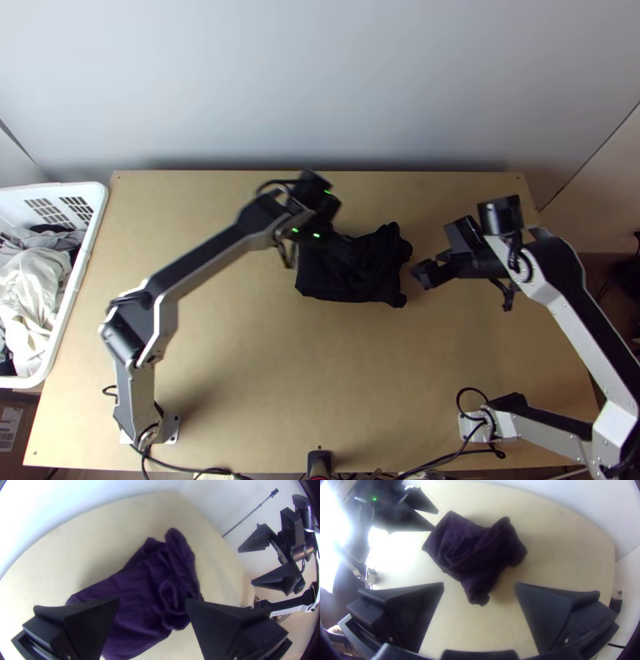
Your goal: Fold the t-shirt
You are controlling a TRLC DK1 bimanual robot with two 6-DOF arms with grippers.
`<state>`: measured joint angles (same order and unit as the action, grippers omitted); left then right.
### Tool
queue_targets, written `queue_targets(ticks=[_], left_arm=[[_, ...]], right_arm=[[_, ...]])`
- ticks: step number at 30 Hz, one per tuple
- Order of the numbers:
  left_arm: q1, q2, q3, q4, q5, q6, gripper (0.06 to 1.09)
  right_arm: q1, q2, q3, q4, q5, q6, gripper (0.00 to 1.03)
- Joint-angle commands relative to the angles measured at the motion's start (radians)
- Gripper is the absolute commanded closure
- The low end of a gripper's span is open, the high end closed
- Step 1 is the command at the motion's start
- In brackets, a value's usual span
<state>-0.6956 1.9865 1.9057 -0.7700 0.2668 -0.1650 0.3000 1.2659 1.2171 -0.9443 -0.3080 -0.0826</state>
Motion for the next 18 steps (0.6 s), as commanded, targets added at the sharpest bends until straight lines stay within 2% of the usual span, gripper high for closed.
queue_targets(ticks=[1, 9, 18], left_arm=[[0.168, -0.147, -0.177, -0.086, 0.0, 0.078, 0.12], [0.222, -0.16, -0.359, -0.023, -0.009, 0.104, 0.12], [0.18, -0.094, -0.341, -0.003, -0.023, 0.085, 0.12]], right_arm=[[0.134, 0.165, 0.114, 0.048, 0.0, -0.003, 0.04], [0.289, 0.426, 0.328, 0.05, 0.0, -0.009, 0.04], [0.353, 0.523, 0.295, 0.107, -0.005, -0.008, 0.04]])
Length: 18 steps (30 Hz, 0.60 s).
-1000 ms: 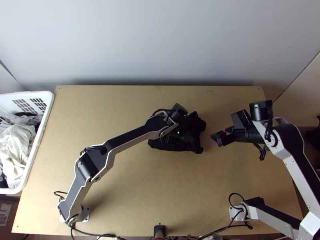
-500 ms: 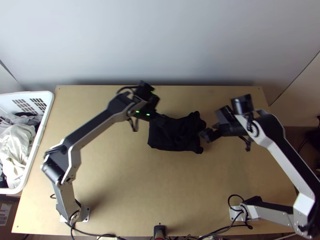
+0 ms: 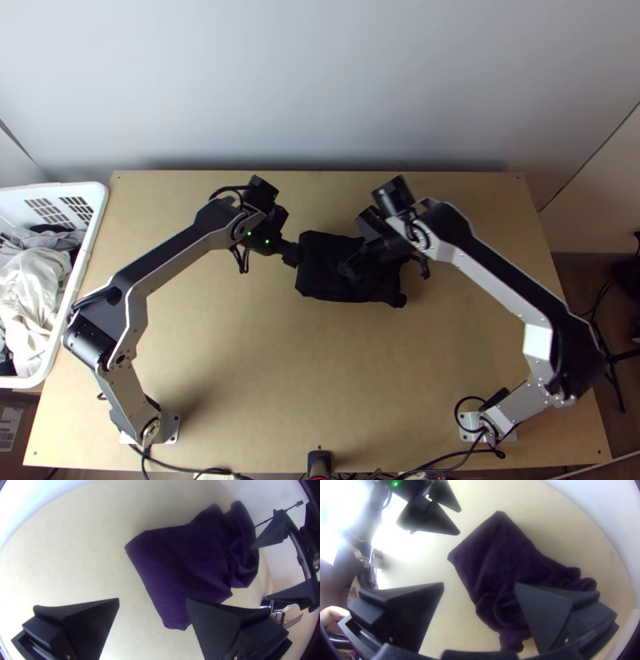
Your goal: Fold the t-shirt
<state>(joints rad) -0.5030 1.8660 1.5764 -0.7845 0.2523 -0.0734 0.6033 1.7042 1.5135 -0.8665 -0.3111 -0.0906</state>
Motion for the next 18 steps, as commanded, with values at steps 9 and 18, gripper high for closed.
queue_targets(ticks=[9, 18], left_arm=[[-0.043, 0.065, 0.077, -0.004, -0.021, -0.016, 0.12], [-0.08, 0.114, 0.208, -0.029, -0.021, -0.017, 0.12]], right_arm=[[-0.048, 0.058, -0.173, 0.052, -0.003, -0.021, 0.05], [-0.178, -0.153, -0.375, 0.052, -0.002, -0.051, 0.05]])
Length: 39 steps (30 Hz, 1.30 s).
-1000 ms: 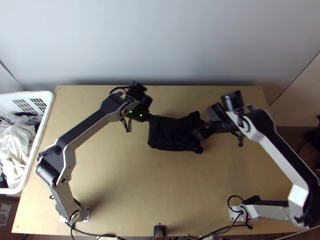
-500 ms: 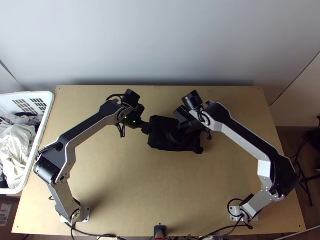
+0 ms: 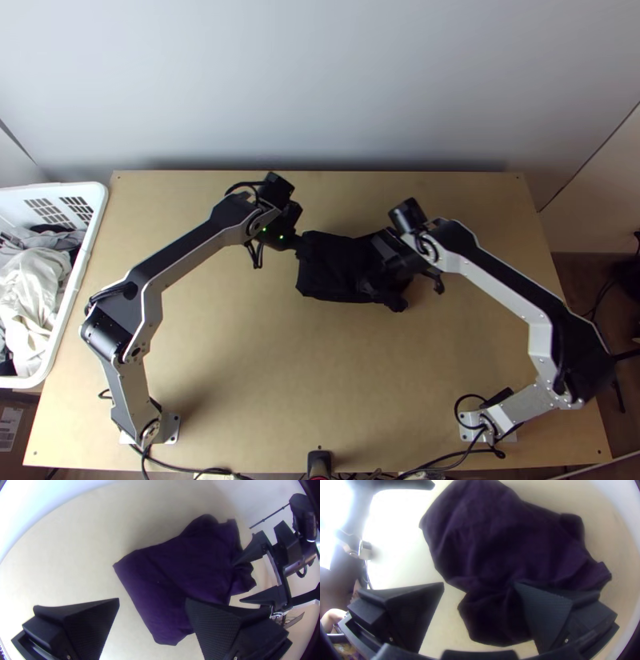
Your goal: Fold the t-shirt
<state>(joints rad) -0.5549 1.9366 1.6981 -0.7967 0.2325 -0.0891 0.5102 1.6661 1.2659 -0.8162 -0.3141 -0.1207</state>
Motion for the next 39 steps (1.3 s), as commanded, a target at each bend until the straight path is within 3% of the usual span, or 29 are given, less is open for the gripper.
queue_targets(ticks=[1, 14, 28, 39], left_arm=[[-0.033, 0.061, 0.098, -0.021, -0.001, -0.001, 0.12], [-0.036, 0.159, 0.094, -0.029, -0.015, 0.012, 0.12], [-0.016, 0.185, 0.043, -0.022, -0.051, 0.019, 0.12], [-0.027, 0.001, 0.163, -0.075, -0.051, -0.023, 0.11]], right_arm=[[-0.096, -0.129, -0.137, 0.0, 0.001, -0.025, 0.05], [-0.11, -0.235, -0.065, -0.012, 0.001, -0.031, 0.05], [-0.096, -0.078, -0.143, 0.025, 0.004, -0.039, 0.05], [-0.058, -0.2, 0.046, 0.022, 0.041, -0.022, 0.05]])
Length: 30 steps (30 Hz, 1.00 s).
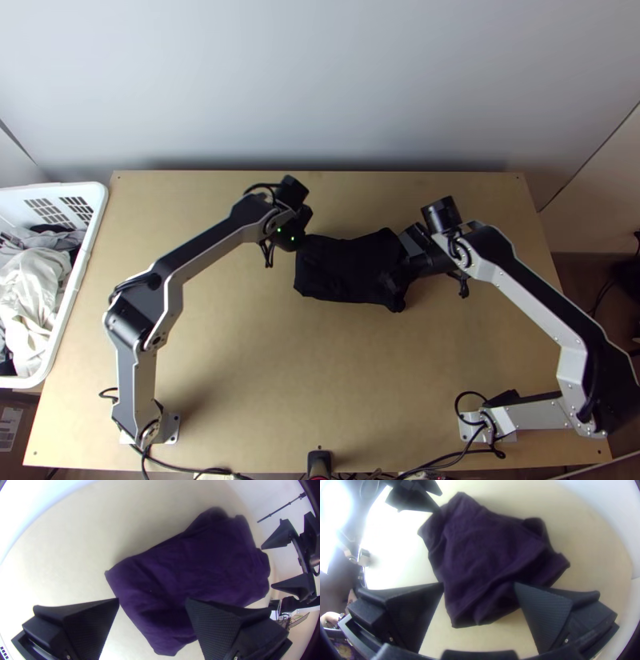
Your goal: Fold the t-shirt
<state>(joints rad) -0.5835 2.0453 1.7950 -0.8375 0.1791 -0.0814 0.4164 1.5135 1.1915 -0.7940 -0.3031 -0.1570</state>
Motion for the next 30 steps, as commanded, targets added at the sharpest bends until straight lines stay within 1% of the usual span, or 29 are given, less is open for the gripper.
queue_targets(ticks=[1, 6, 7, 10, 19, 24, 30], left_arm=[[0.008, -0.134, 0.066, -0.037, 0.002, -0.032, 0.11], [0.06, -0.263, 0.047, -0.084, -0.001, -0.032, 0.11], [0.116, -0.352, -0.003, -0.089, -0.004, -0.029, 0.11], [0.175, -0.424, -0.062, -0.097, -0.007, -0.018, 0.11], [0.304, -0.636, -0.244, -0.12, -0.007, -0.004, 0.11], [0.344, -0.706, -0.299, -0.127, -0.007, -0.004, 0.11], [0.383, -0.751, -0.302, -0.135, -0.006, -0.026, 0.11]], right_arm=[[0.053, -0.038, 0.151, -0.004, 0.035, 0.014, 0.05], [0.147, 0.091, 0.246, -0.007, 0.039, 0.014, 0.05], [0.19, 0.192, 0.281, -0.002, 0.039, 0.008, 0.05], [0.205, 0.28, 0.301, 0.007, 0.039, -0.001, 0.05], [0.213, 0.424, 0.292, 0.058, 0.045, -0.015, 0.05], [0.213, 0.447, 0.253, 0.081, 0.102, -0.015, 0.05], [0.22, 0.444, 0.177, 0.17, 0.246, -0.026, 0.05]])
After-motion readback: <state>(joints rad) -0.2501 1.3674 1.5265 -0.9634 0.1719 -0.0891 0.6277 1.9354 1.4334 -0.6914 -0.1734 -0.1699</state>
